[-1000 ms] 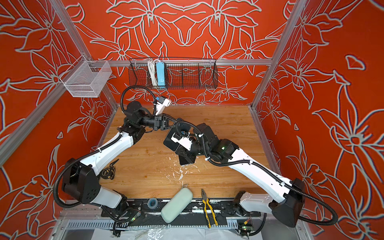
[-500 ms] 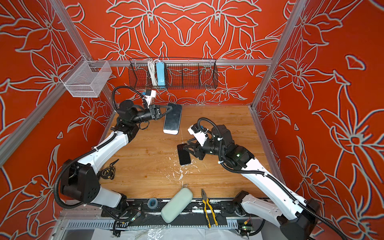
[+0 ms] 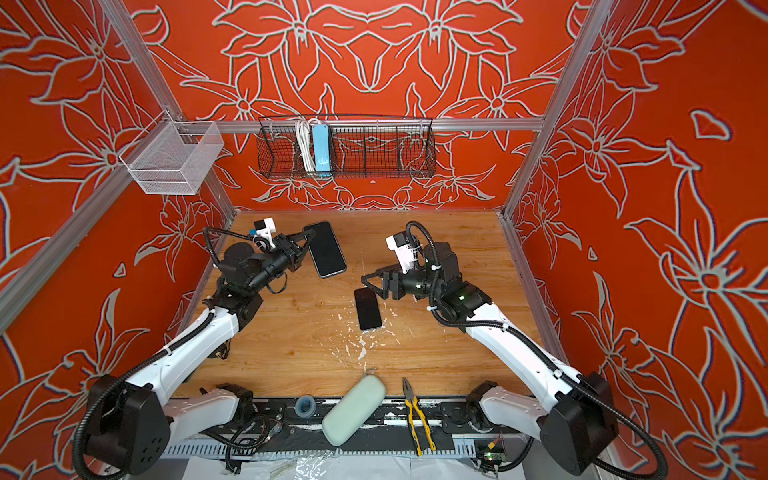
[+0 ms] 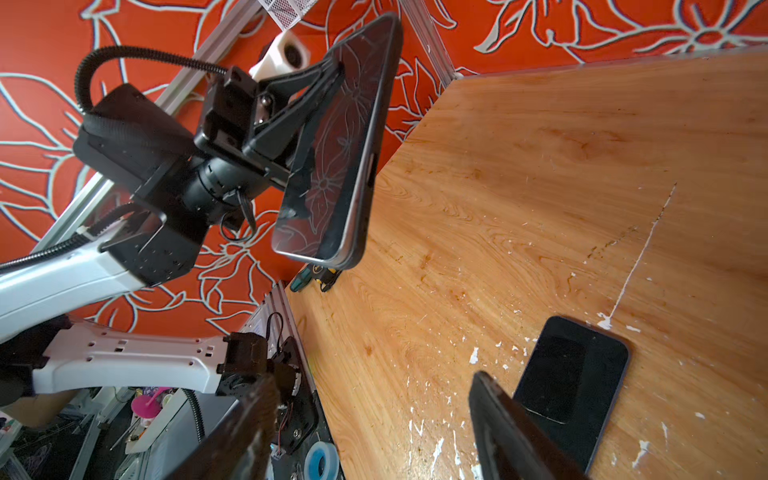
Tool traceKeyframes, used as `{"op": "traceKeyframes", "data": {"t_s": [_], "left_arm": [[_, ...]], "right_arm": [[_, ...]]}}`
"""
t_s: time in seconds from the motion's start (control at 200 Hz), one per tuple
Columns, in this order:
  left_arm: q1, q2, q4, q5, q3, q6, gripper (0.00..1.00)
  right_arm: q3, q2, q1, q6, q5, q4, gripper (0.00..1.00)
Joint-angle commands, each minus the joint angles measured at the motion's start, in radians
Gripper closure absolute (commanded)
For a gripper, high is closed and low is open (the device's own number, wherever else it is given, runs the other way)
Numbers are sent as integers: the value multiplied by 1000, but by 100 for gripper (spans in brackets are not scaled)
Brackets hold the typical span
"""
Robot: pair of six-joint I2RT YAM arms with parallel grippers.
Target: Take the phone out of the phone case
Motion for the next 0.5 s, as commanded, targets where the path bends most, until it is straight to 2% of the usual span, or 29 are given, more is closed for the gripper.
{"op": "traceKeyframes", "data": {"t_s": [0.0,0.215,0.495], "left_arm": [[5,-28,141,-60,-25,-92,100],[6,0,380,-58,-121,-200,100],[5,-2,427,-76,-180,-205,100]], "right_arm": [[-28,30,-6,184,-59,187,4],[-49,74,-8,241,-64,227,2],[-116,103,-5,316,-51,357,2]]}}
